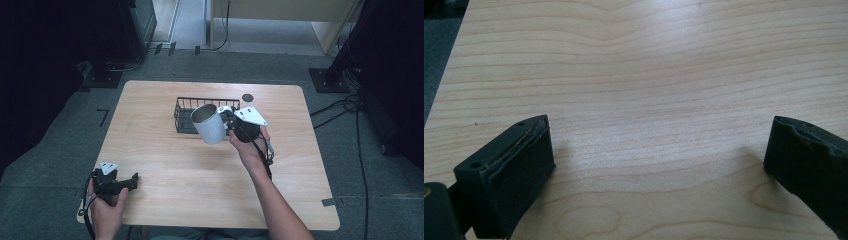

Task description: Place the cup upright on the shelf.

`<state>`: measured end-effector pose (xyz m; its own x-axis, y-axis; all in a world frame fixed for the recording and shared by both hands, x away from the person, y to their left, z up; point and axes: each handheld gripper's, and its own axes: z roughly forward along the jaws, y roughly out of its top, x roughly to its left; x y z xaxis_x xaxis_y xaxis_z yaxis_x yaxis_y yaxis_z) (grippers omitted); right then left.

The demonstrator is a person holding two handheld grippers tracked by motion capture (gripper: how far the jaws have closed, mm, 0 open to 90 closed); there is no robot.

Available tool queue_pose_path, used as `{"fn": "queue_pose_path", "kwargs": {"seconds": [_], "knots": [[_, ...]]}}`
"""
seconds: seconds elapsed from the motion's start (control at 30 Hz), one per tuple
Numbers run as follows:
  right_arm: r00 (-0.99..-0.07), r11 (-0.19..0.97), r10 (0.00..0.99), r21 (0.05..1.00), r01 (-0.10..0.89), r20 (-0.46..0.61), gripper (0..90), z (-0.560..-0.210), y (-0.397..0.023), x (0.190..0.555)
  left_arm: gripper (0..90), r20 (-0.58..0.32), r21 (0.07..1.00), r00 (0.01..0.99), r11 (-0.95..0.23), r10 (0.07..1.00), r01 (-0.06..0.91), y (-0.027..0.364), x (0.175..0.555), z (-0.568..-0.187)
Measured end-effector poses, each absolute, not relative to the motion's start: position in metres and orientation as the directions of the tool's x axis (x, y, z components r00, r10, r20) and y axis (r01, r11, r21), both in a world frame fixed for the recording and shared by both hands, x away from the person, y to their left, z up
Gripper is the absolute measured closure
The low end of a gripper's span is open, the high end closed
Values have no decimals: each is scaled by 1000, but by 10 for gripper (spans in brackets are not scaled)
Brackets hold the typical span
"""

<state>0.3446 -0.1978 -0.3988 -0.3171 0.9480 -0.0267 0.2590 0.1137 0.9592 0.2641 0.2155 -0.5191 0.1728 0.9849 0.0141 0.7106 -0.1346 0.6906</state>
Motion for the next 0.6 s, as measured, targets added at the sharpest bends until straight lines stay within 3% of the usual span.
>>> {"fn": "queue_pose_path", "kwargs": {"seconds": [0.6], "knots": [[-249, 92, 968, 961, 260, -25, 785, -384, -196, 385, 0, 15, 690, 174, -136, 985, 711, 216, 264, -519]]}}
